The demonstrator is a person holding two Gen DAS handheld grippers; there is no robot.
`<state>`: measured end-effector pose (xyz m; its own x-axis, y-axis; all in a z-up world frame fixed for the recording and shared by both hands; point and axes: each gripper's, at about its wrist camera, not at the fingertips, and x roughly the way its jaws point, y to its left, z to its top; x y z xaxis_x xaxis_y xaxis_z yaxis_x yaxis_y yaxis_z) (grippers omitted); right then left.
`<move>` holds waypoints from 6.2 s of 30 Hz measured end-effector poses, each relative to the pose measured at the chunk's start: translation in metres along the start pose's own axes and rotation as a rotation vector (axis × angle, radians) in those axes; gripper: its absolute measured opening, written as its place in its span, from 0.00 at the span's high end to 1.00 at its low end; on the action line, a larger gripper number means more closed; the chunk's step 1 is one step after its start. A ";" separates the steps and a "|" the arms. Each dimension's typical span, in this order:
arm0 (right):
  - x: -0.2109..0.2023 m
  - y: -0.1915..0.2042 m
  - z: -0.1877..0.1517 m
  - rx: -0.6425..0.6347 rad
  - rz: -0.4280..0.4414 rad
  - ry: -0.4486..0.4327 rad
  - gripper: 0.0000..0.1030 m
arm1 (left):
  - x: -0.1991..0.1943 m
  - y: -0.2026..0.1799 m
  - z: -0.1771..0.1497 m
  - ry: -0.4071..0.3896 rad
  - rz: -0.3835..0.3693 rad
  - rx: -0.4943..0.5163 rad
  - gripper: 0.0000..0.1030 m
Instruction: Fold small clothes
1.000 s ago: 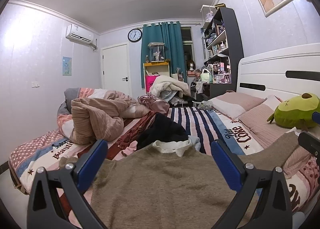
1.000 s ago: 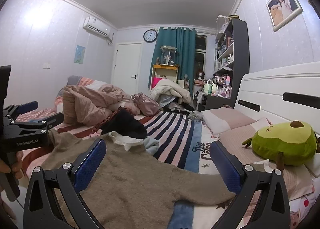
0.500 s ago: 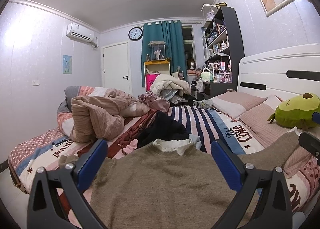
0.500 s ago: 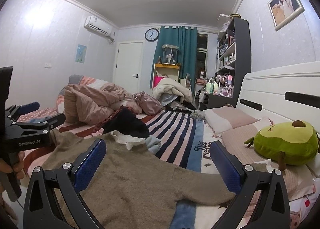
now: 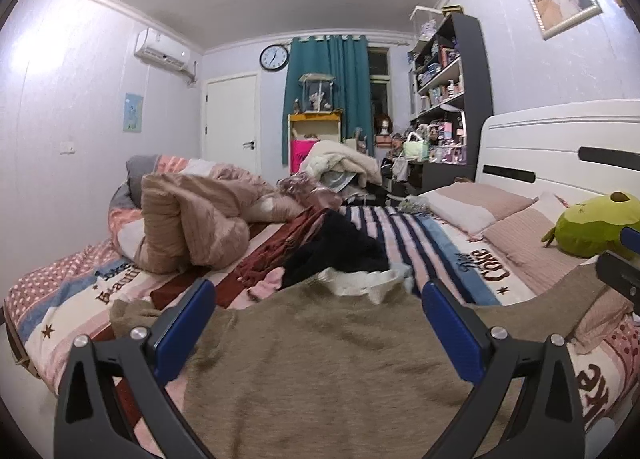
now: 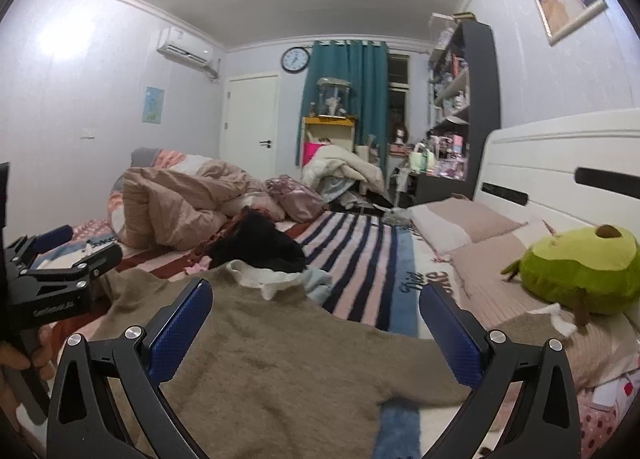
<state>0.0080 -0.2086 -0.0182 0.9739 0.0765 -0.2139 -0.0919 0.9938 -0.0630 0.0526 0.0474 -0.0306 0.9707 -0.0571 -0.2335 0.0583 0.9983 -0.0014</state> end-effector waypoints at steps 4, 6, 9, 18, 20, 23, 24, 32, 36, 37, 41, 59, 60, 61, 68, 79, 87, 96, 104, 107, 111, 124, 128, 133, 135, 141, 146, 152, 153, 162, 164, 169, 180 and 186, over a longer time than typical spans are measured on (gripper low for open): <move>0.018 0.021 -0.005 -0.008 0.040 0.019 0.00 | 0.021 0.045 -0.008 0.045 0.025 -0.032 0.01; 0.028 0.030 -0.008 -0.010 0.055 0.041 0.00 | 0.040 0.080 -0.012 0.083 0.052 -0.054 0.01; 0.045 0.043 -0.016 -0.021 0.070 0.093 0.00 | 0.070 0.128 -0.018 0.151 0.085 -0.108 0.01; 0.079 0.054 -0.030 0.021 0.081 0.167 0.00 | 0.185 0.251 -0.061 0.390 0.065 -0.301 0.01; 0.083 0.054 -0.031 0.024 0.071 0.174 0.00 | 0.200 0.275 -0.072 0.415 0.070 -0.346 0.01; 0.092 0.054 -0.032 0.018 0.057 0.187 0.00 | 0.217 0.309 -0.084 0.437 0.063 -0.431 0.01; 0.095 0.054 -0.032 0.019 0.058 0.191 0.00 | 0.221 0.321 -0.088 0.439 0.061 -0.463 0.01; 0.110 0.064 -0.030 -0.011 0.056 0.193 0.00 | 0.236 0.410 -0.106 0.450 0.085 -0.680 0.13; 0.112 0.065 -0.030 -0.007 0.058 0.196 0.00 | 0.256 0.429 -0.118 0.562 0.154 -0.625 0.24; 0.112 0.065 -0.030 -0.006 0.056 0.197 0.00 | 0.257 0.433 -0.122 0.571 0.181 -0.613 0.24; 0.119 0.069 -0.031 -0.012 0.052 0.205 0.00 | 0.257 0.440 -0.131 0.567 0.033 -0.664 0.27; 0.090 0.053 -0.032 0.013 0.058 0.156 0.00 | 0.167 0.373 0.022 0.273 0.127 -0.380 0.91; 0.089 0.052 -0.032 0.016 0.054 0.153 0.00 | 0.161 0.368 0.031 0.249 0.125 -0.369 0.91; 0.087 0.049 -0.033 0.021 0.050 0.151 0.00 | 0.154 0.360 0.041 0.220 0.117 -0.357 0.91; 0.083 0.032 -0.036 0.039 0.034 0.153 0.00 | 0.129 0.298 0.085 0.144 0.000 -0.262 0.91; 0.083 -0.016 -0.049 0.103 -0.038 0.181 0.00 | 0.134 0.168 0.067 0.215 -0.217 -0.172 0.91; 0.082 -0.042 -0.060 0.109 -0.040 0.209 0.00 | 0.167 0.070 0.008 0.360 -0.386 -0.138 0.91; 0.078 -0.069 -0.066 0.136 -0.091 0.219 0.00 | 0.181 -0.038 -0.069 0.537 -0.679 -0.031 0.70; 0.088 -0.056 -0.069 0.137 0.059 0.262 0.00 | 0.149 0.001 -0.060 0.465 -0.657 -0.050 0.28; 0.100 -0.037 -0.069 0.137 0.209 0.310 0.00 | 0.140 0.034 -0.055 0.427 -0.536 -0.065 0.22; 0.122 0.008 -0.075 0.037 0.353 0.388 0.01 | 0.130 0.074 -0.056 0.396 -0.398 -0.067 0.21; 0.180 0.045 -0.113 0.088 0.471 0.613 0.58 | 0.119 0.141 -0.081 0.373 -0.305 -0.141 0.18; 0.168 0.036 -0.127 0.144 0.402 0.669 0.60 | 0.121 0.141 -0.084 0.375 -0.317 -0.158 0.18; 0.170 0.025 -0.142 0.220 0.373 0.691 0.41 | 0.120 0.133 -0.082 0.370 -0.329 -0.154 0.16; 0.176 0.027 -0.142 0.228 0.400 0.686 0.41 | 0.119 0.132 -0.082 0.372 -0.345 -0.161 0.16; 0.208 0.037 -0.144 0.256 0.464 0.696 0.42 | 0.115 0.138 -0.082 0.372 -0.339 -0.188 0.16; 0.196 0.049 -0.131 0.146 0.400 0.609 0.96 | 0.110 0.141 -0.083 0.376 -0.330 -0.198 0.16; 0.166 0.035 -0.114 0.143 0.359 0.493 0.98 | 0.109 0.135 -0.084 0.386 -0.315 -0.182 0.16; 0.162 0.032 -0.113 0.143 0.359 0.482 0.98 | 0.110 0.133 -0.085 0.388 -0.315 -0.178 0.16; 0.139 0.012 -0.111 0.107 0.244 0.430 0.98 | 0.115 0.123 -0.088 0.404 -0.317 -0.172 0.16; 0.137 0.003 -0.110 0.124 0.220 0.417 0.98 | 0.115 0.122 -0.089 0.407 -0.315 -0.167 0.16; 0.134 -0.012 -0.111 0.101 0.180 0.431 0.98 | 0.119 0.117 -0.091 0.418 -0.312 -0.159 0.16; 0.141 -0.023 -0.140 0.154 0.174 0.542 0.93 | 0.119 0.097 -0.084 0.376 -0.296 -0.130 0.08; 0.121 -0.060 -0.128 0.192 0.105 0.466 0.70 | 0.117 0.085 -0.072 0.348 -0.300 -0.101 0.06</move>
<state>0.1049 -0.2689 -0.1647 0.7612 0.1758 -0.6243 -0.1016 0.9830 0.1530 0.1539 0.1261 -0.1278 0.7774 -0.3532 -0.5204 0.2850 0.9354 -0.2092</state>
